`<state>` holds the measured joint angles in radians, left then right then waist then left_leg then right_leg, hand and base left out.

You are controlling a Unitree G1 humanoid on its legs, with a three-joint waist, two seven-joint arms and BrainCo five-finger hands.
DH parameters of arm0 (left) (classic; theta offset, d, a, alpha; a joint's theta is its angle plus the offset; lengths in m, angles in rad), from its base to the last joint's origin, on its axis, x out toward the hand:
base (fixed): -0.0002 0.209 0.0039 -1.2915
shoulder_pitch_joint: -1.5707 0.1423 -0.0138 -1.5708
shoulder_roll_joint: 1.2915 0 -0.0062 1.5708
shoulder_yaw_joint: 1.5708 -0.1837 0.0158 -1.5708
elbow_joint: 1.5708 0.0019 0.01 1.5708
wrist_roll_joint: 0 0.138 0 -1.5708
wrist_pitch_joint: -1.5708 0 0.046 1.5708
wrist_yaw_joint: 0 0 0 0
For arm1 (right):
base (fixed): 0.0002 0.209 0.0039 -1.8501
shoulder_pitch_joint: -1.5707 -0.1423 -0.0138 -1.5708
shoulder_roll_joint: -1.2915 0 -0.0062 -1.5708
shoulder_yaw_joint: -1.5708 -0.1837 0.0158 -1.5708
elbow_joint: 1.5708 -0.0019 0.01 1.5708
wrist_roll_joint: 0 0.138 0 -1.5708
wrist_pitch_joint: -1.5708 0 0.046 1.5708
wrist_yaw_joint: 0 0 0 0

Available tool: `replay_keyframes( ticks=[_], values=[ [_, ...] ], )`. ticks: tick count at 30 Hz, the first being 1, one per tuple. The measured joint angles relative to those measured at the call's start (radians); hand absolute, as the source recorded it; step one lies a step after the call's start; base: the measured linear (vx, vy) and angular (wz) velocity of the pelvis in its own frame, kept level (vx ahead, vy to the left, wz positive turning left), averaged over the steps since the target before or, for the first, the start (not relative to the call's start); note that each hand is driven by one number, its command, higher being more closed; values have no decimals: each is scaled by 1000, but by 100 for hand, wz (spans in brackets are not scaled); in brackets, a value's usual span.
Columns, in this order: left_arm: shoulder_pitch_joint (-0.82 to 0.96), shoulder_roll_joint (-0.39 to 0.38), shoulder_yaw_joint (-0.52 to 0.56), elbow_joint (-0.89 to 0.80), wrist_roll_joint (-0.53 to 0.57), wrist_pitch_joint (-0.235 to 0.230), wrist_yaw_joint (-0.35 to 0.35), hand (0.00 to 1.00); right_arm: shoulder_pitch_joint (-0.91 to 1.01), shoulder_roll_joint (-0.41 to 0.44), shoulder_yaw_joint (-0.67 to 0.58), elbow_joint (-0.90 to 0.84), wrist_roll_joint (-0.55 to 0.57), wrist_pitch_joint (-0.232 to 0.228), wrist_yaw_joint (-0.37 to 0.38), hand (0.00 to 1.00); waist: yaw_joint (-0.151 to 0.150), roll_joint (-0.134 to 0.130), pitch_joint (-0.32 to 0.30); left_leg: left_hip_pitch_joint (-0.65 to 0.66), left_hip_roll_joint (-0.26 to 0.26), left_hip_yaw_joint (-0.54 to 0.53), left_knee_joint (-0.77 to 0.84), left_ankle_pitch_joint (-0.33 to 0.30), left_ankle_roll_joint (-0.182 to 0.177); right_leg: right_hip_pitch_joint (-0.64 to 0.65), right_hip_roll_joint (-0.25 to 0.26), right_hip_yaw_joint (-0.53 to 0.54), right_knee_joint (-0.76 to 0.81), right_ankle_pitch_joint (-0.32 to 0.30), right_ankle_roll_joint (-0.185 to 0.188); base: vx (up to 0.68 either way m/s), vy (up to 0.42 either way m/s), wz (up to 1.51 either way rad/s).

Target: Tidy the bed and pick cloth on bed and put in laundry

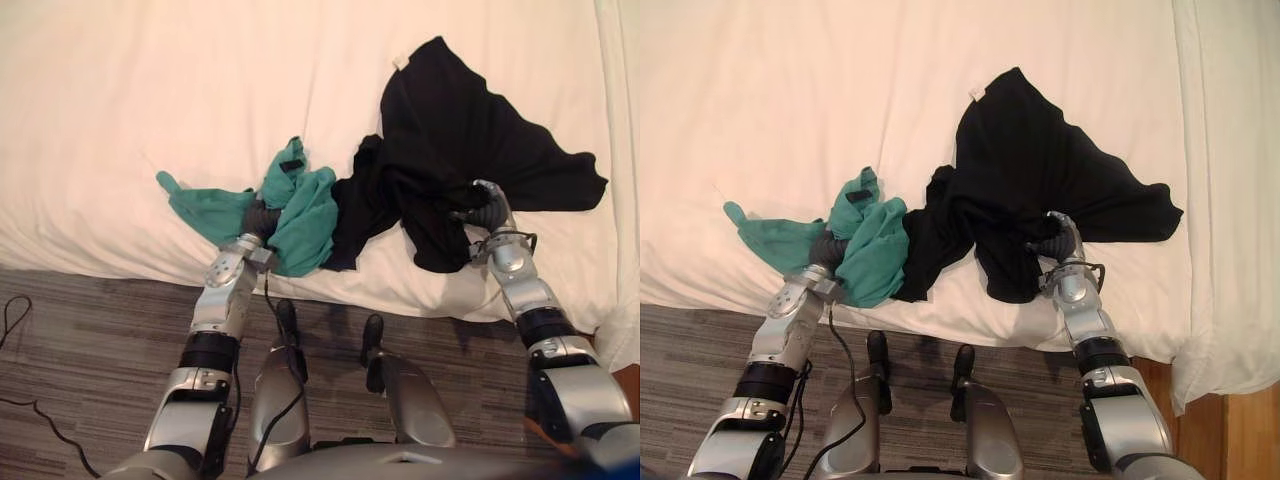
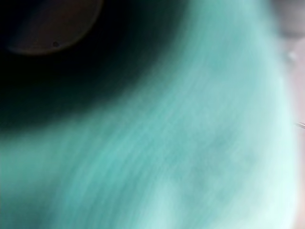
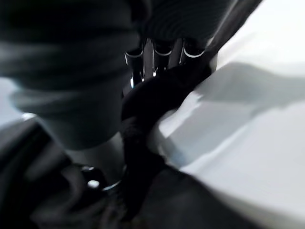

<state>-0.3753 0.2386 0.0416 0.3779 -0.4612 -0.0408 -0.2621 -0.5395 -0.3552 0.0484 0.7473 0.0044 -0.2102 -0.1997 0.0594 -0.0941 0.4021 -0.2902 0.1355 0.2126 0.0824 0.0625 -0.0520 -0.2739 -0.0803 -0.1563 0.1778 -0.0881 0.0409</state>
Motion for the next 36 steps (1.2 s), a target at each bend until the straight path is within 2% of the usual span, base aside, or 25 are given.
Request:
replay_keyframes(
  ticks=[1, 2, 5, 7, 11, 16, 22, 28, 32, 33, 36],
  values=[
    [0, -2, 1, 0, -1, 0, 0, 100, 6, 2, -2, 6, 93, -39, 17, 100, 0, 3, 0, 5, -1, 2, -10, 7, 3, -1, 0, 3, 2, 3, 3, 20, 0, -5],
    [2, -10, 3, 2, -1, 5, 0, 100, 30, 8, -13, 6, 209, -99, 61, 100, 0, 13, 1, 13, -4, 7, -19, 8, 3, -2, -3, 7, 10, 5, 1, 48, 2, -7],
    [26, -31, 14, 7, -31, 12, 1, 100, 87, 40, -43, -25, 290, -167, 129, 100, 2, 29, 0, 47, -11, 30, -37, 9, 1, -1, -9, 25, 34, -7, -1, 75, 3, -16],
    [49, -32, 18, 15, -42, 13, 1, 100, 131, 59, -43, -63, 293, -192, 170, 100, -6, 43, 3, 79, -17, 47, -49, 8, 0, 7, -17, 35, 58, -26, 2, 103, -5, -17],
    [73, -32, 20, 64, -42, 16, 1, 100, 182, 101, -41, -85, 332, -195, 234, 100, -15, 55, -2, 145, -23, 52, -68, 8, -1, 58, -21, 36, 68, -48, 3, 83, -24, -6],
    [131, -35, 16, 82, -43, 39, 1, 100, 273, 161, -27, -114, 446, -186, 360, 100, -27, 58, -26, 223, -32, 56, -103, 4, -6, 118, -28, 39, 69, -72, 9, 67, -1, -2],
    [218, -36, 7, 126, -43, 59, 0, 100, 386, 243, 84, -161, 455, -126, 464, 100, -42, 51, -91, 291, -41, 57, -117, 0, -12, 182, -36, 42, 66, -81, 14, 55, 7, 0],
    [325, -68, -4, 181, -43, 59, -12, 100, 453, 299, 232, -226, 489, -36, 602, 100, -39, 69, -161, 346, -41, 56, -159, 0, -12, 232, -35, 41, 41, -84, 15, 3, 4, 0],
    [412, -94, -18, 286, -79, 57, -5, 100, 517, 317, 256, -253, 634, 69, 728, 100, -40, 68, -201, 374, -45, 55, -179, 0, -11, 255, -37, 36, 35, -92, 27, -30, 19, 7],
    [437, -107, -29, 336, -92, 58, 9, 100, 533, 316, 257, -252, 662, 108, 763, 100, -42, 69, -210, 382, -49, 53, -179, -4, -7, 267, -41, 34, 36, -98, 29, -11, 20, 7],
    [501, -135, -47, 445, -113, 72, 50, 100, 579, 307, 253, -233, 661, 162, 818, 100, -51, 64, -225, 397, -72, 26, -179, -15, -3, 285, -68, 10, 80, -130, 41, 16, 31, 30]
  ],
)
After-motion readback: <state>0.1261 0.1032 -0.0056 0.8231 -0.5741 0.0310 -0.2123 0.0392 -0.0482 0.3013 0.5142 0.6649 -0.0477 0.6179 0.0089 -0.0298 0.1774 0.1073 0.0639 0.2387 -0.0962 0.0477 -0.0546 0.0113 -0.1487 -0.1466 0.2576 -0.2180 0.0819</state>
